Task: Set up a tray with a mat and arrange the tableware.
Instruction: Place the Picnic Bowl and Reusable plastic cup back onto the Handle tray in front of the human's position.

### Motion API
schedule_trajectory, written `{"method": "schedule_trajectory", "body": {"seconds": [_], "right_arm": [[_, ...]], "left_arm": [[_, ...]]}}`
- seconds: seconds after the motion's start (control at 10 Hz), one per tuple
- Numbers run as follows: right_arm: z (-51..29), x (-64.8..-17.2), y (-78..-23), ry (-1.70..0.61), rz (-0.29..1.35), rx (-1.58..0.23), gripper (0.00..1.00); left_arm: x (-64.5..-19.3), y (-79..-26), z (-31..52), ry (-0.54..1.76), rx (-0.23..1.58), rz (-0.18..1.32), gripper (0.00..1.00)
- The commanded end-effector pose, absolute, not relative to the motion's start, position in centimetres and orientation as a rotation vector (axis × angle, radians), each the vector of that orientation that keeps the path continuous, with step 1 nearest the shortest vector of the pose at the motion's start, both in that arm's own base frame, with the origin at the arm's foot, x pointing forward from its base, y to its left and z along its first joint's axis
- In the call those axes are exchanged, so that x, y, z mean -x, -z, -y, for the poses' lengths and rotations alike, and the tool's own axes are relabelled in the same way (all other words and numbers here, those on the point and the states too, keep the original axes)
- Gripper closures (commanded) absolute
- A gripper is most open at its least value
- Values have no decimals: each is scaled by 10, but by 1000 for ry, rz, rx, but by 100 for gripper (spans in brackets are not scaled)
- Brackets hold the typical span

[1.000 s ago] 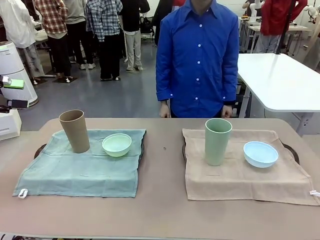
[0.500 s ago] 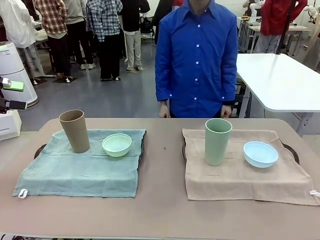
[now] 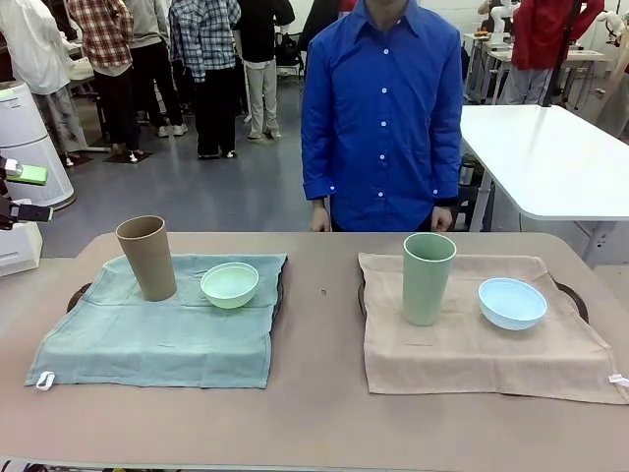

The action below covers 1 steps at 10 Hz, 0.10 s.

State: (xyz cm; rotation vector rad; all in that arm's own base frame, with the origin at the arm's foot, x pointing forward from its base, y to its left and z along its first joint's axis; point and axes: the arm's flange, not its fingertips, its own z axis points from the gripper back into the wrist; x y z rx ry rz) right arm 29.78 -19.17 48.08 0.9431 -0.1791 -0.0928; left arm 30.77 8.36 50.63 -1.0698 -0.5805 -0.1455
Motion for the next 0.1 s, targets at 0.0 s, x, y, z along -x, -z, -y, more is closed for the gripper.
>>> {"method": "schedule_trajectory", "body": {"seconds": [0.0], "right_arm": [[192,-298,-479,88,181,-960,0]], "left_arm": [[-308,-507,-83,154,1088,598,0]]}}
